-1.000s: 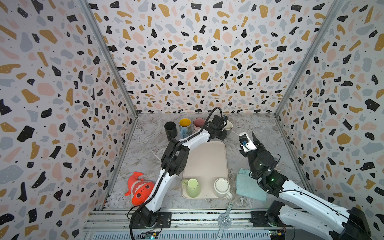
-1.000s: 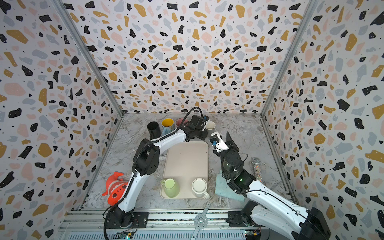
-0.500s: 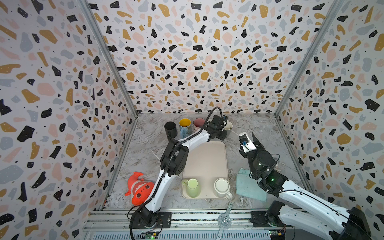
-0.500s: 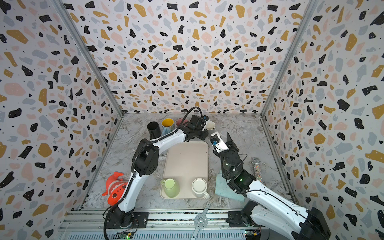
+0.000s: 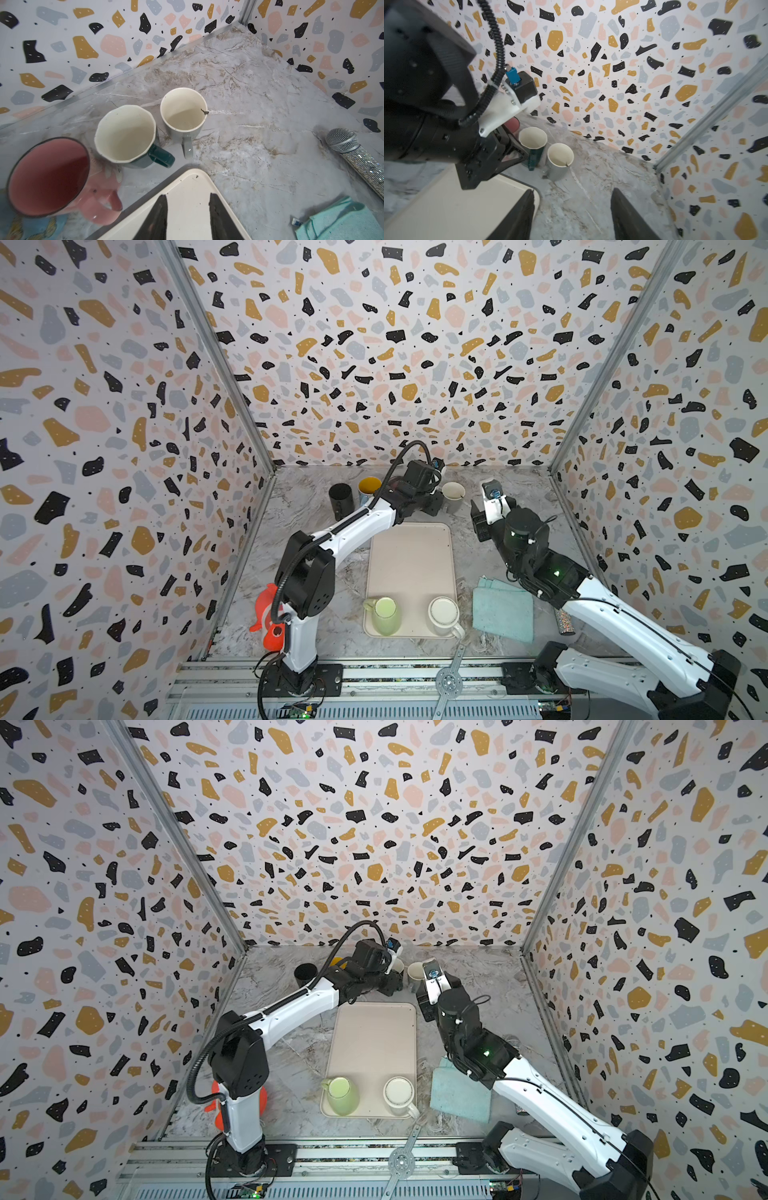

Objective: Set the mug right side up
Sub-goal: 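Open the left gripper and withdraw while the right gripper moves toward the white mug, then lower the right gripper onto the sideways white mug on the tray and close it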

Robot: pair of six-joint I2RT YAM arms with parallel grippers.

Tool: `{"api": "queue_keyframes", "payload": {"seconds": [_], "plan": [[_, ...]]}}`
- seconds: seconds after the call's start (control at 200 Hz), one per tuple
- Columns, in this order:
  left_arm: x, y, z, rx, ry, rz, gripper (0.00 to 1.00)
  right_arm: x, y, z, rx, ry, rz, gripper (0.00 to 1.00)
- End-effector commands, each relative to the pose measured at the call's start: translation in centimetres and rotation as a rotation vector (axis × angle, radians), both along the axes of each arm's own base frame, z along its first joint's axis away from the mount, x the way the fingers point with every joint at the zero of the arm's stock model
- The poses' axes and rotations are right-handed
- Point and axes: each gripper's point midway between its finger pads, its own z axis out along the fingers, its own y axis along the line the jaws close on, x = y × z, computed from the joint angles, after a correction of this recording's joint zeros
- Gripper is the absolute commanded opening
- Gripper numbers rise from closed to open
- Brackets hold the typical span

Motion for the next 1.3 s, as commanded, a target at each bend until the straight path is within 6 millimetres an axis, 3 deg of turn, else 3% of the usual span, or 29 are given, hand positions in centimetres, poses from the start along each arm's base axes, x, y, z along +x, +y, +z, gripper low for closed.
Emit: {"api": "queue_keyframes", "payload": {"seconds": [0.0,0.13,0.235,0.32,0.521,0.731,0.916,1.297], "plan": [[-0.7,2.4,2.8,-0.029,-0.026,0.058,0.35,-2.1,0.7,-3.1,0.173,0.339,0.057,0.57],[-1.4,5.2,5.7,-0.076,-0.071,0.12,0.36,-3.1,1.0,-3.6,0.375,0.57,0.099,0.49],[-2.1,7.4,7.3,-0.091,-0.112,0.168,0.38,-4.3,0.9,-5.8,0.577,0.835,0.138,0.34],[-2.7,8.8,7.9,-0.102,-0.137,0.197,0.39,-5.9,1.0,-7.9,0.784,1.074,0.179,0.29],[-3.9,10.8,8.9,-0.129,-0.17,0.233,0.41,-10.0,1.8,-10.4,1.206,1.39,0.14,0.38],[-4.3,11.8,9.3,-0.137,-0.189,0.253,0.43,-13.7,0.8,-14.7,1.451,1.528,-0.087,0.44],[-4.3,12.1,8.7,-0.134,-0.182,0.261,0.43,-16.8,0.2,-17.6,1.555,1.608,-0.242,0.45],[-3.8,12.7,7.2,-0.114,-0.153,0.282,0.44,-23.5,1.7,-23.2,1.433,1.862,-0.465,0.47]]}}
